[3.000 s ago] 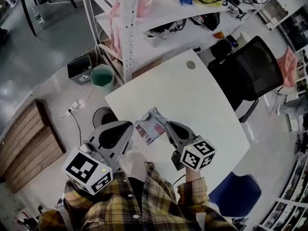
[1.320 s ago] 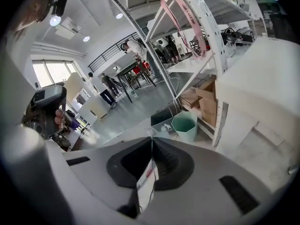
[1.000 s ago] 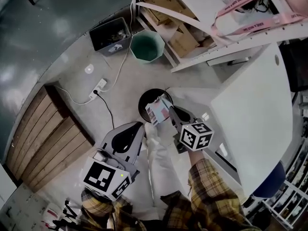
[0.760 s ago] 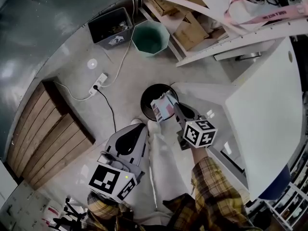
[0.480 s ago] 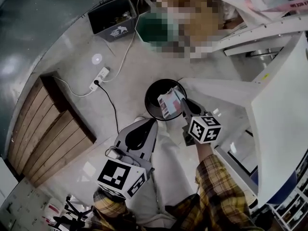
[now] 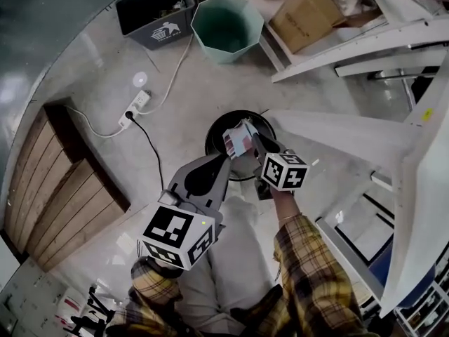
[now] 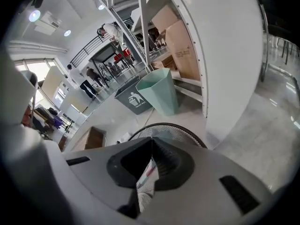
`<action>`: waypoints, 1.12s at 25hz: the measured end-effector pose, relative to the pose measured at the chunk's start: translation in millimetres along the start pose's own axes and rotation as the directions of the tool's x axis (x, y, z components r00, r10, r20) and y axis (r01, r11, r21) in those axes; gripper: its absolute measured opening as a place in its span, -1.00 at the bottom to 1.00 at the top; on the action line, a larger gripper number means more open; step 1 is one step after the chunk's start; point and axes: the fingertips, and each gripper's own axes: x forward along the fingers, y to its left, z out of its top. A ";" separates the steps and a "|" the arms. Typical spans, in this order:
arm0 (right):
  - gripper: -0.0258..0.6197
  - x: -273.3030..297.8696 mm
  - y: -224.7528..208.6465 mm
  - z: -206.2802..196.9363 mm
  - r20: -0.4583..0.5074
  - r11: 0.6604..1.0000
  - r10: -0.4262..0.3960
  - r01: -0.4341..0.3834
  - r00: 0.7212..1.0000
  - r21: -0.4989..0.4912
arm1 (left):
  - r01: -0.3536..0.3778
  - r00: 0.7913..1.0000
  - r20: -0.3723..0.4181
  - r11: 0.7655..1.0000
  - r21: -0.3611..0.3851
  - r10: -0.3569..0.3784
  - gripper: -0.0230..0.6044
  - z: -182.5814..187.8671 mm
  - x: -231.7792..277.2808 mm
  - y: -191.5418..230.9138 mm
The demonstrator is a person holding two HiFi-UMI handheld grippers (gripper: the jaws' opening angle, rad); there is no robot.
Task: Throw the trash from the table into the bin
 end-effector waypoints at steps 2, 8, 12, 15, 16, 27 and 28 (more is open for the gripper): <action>-0.92 16.2 -8.1 -8.9 -0.020 1.000 0.007 -0.007 1.000 0.002 | 0.009 1.000 -0.001 1.000 0.004 -0.009 -0.90 -4.4 5.2 2.8; -0.91 56.6 -23.4 -42.2 -0.146 0.999 0.032 -0.037 0.989 -0.035 | 0.012 1.000 -0.021 1.000 0.026 -0.012 -0.90 -18.2 10.6 10.7; -0.63 53.8 -24.4 -54.0 -0.214 0.997 0.013 -0.028 0.977 -0.065 | -0.005 0.999 -0.034 1.000 0.007 0.006 -0.90 -21.6 -4.3 9.9; -0.59 37.7 -18.5 -47.3 -0.199 0.999 0.017 -0.023 0.980 -0.030 | -0.009 0.999 -0.050 1.000 -0.002 0.009 -0.90 -21.6 -14.5 2.0; -0.59 31.4 -15.8 -44.5 -0.192 0.999 0.018 -0.023 0.981 -0.023 | -0.007 0.999 -0.052 1.000 -0.002 0.007 -0.90 -20.6 -16.9 -2.2; -0.59 -52.2 33.2 -8.0 -0.173 0.999 0.028 -0.030 0.985 -0.011 | 0.009 0.999 -0.049 1.000 -0.016 -0.010 -0.90 24.7 -60.3 -66.8; -0.59 -62.4 40.5 -3.8 -0.175 0.999 0.031 -0.034 0.984 -0.015 | 0.009 0.999 -0.045 1.000 -0.015 -0.009 -0.90 32.7 -66.2 -73.2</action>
